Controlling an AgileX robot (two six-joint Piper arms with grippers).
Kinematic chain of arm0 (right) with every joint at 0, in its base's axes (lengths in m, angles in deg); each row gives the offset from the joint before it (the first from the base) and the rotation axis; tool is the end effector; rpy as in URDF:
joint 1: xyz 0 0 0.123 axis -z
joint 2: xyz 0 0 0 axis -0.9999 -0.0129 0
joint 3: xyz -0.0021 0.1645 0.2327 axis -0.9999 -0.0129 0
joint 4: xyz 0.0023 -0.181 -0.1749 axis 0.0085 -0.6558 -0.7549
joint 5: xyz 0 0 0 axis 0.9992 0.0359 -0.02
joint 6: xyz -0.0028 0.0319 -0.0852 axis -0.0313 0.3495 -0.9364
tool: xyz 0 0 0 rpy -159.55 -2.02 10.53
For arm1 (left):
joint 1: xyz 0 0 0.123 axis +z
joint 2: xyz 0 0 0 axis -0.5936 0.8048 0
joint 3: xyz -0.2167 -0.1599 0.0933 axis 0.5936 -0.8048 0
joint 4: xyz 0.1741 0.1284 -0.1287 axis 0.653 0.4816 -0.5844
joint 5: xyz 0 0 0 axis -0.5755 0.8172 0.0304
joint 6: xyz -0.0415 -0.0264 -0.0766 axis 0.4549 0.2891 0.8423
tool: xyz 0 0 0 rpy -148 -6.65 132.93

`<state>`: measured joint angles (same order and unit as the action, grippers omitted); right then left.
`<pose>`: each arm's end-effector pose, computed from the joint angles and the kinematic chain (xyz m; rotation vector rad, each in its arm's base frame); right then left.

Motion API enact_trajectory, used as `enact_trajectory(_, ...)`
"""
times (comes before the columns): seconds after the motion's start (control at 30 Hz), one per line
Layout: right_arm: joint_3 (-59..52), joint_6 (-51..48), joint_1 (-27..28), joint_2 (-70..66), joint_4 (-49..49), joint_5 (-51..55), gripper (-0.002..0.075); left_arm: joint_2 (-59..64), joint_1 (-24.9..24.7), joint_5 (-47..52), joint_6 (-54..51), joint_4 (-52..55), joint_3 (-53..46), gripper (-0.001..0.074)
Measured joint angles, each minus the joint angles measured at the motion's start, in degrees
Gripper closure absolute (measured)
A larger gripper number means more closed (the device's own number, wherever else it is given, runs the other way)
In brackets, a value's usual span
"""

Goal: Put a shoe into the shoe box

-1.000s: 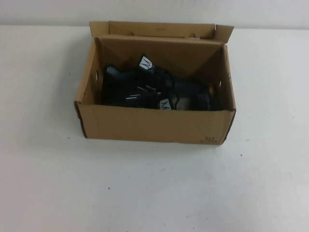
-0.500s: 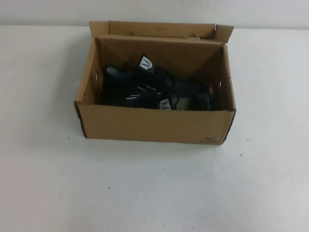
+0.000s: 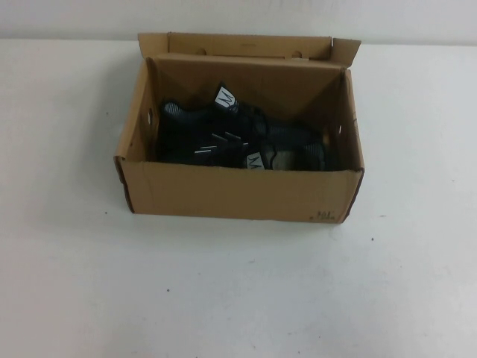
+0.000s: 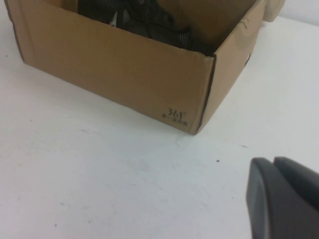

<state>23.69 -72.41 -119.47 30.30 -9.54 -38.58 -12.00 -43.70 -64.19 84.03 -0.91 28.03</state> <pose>0.0683 0.0317 0.2571 -0.4699 1.8250 0.2682 0.0516 -0.0059 0.1701 0.0806 1.8904 -0.1035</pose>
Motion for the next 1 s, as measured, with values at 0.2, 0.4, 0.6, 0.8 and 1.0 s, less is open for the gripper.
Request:
enact_trajectory(0.2, 0.0, 0.0, 0.0, 0.0, 0.0, -0.1, 0.0743, 0.0, 0.0, 0.0, 0.0, 0.0, 0.0, 0.0736)
enact_trajectory(0.4, 0.0, 0.0, 1.9, 1.4, 0.3, -0.1, 0.0743, -0.1, 0.0, 0.0, 0.0, 0.0, 0.0, 0.0736)
enact_trajectory(0.6, 0.0, 0.0, 7.4, 8.1, -4.4, -0.1, 0.0743, -0.1, 0.0, 0.0, 0.0, 0.0, 0.0, 0.0736)
enact_trajectory(0.8, 0.0, 0.0, 11.0, 16.7, -4.8, 0.8, 0.0743, -0.1, 0.0, 0.0, 0.0, 0.0, 0.0, 0.0736)
enact_trajectory(1.0, -5.8, 0.0, 12.1, 17.5, -5.9, 1.1, 0.0743, -0.1, 0.0, 0.0, 0.0, 0.0, 0.0, 0.0736)
